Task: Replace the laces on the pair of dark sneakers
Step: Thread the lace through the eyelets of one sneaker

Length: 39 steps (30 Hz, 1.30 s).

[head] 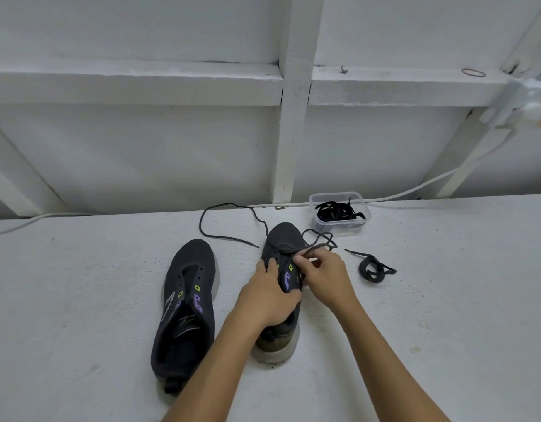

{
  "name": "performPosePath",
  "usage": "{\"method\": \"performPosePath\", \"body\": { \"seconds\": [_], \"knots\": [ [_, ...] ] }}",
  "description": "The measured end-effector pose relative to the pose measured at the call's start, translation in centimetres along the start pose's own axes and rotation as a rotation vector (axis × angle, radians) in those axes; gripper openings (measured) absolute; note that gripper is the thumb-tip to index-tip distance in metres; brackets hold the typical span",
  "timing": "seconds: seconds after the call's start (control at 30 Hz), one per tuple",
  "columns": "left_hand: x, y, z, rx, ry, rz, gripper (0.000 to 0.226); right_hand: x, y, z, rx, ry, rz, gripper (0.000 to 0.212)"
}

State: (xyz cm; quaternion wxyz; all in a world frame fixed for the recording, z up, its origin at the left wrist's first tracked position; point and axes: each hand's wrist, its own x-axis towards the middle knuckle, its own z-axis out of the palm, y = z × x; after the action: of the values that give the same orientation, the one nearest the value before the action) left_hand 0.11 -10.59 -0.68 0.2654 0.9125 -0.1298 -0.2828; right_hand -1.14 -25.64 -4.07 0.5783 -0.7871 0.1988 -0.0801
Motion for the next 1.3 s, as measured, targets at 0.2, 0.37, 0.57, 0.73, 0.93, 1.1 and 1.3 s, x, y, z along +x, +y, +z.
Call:
{"method": "performPosePath", "body": {
  "seconds": [0.2, 0.37, 0.57, 0.73, 0.93, 1.1, 1.3],
  "knots": [
    [-0.1, 0.2, -0.1, -0.003, 0.008, -0.004, 0.091, 0.2, -0.4, -0.2, 0.001, 0.080, -0.035, 0.012],
    [-0.8, 0.2, 0.4, -0.011, 0.024, -0.012, 0.094, -0.2, -0.1, -0.9, -0.021, -0.001, 0.089, 0.010],
    [-1.4, -0.2, -0.9, -0.127, 0.012, -0.018, 0.059, -1.8, 0.0, -1.4, -0.057, -0.115, 0.130, 0.036],
    [-0.1, -1.3, -2.8, -0.016, 0.339, 0.008, 0.029, -3.1, -0.7, -0.5, 0.022, -0.071, 0.201, 0.062],
    [2.0, -1.6, -3.0, -0.023, 0.499, 0.058, 0.024, -4.0, -1.9, -0.7, -0.136, -0.153, 0.138, 0.046],
    [2.7, -1.4, -3.1, 0.246, 0.487, 0.180, 0.020, -4.8, -3.3, 0.7, -0.285, -0.189, 0.075, 0.027],
    [3.5, -1.0, -4.7, 0.334, 0.328, 0.246, 0.015, -5.1, -3.0, 1.7, -0.356, -0.174, 0.057, 0.023]
  ]
}}
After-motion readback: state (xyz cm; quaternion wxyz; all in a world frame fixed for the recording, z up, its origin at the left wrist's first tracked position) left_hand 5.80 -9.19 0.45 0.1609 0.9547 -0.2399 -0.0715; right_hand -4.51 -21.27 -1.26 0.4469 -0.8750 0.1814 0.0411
